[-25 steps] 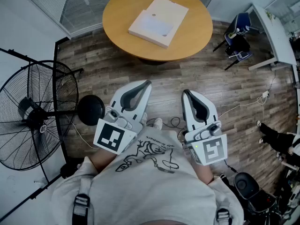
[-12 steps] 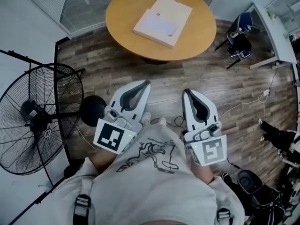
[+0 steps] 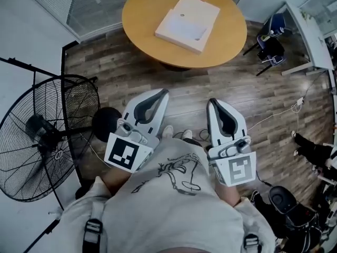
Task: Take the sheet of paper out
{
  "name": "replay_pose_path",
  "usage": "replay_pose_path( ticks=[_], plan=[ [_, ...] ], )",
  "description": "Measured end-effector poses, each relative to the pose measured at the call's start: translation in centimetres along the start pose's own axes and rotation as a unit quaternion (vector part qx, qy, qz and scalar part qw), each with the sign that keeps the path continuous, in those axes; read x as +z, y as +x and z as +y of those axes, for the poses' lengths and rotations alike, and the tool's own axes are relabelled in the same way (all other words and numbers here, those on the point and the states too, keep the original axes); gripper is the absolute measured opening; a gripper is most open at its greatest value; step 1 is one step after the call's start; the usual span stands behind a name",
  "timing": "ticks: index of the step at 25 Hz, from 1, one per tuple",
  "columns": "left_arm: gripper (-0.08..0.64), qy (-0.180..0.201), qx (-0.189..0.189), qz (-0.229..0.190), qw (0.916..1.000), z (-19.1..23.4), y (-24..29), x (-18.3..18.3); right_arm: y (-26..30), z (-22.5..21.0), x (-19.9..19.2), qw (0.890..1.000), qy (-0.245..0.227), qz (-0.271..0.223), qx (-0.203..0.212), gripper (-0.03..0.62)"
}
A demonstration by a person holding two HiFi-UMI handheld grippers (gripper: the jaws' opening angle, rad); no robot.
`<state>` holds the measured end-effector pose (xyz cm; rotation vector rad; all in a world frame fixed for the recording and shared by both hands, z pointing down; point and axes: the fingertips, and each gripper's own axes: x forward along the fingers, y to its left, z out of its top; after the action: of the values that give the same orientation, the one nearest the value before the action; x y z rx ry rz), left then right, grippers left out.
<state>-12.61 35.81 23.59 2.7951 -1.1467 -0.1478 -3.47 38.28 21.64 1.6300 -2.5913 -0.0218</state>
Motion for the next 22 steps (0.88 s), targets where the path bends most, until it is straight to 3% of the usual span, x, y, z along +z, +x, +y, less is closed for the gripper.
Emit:
replay_pose_path(
  ticks=[22],
  plan=[
    [0.021, 0.002, 0.001, 0.001, 1.0, 1.0, 2.4, 0.0, 2.1, -1.5, -1.1, 1.0, 0.003, 0.019, 0.009, 0.006]
  ],
)
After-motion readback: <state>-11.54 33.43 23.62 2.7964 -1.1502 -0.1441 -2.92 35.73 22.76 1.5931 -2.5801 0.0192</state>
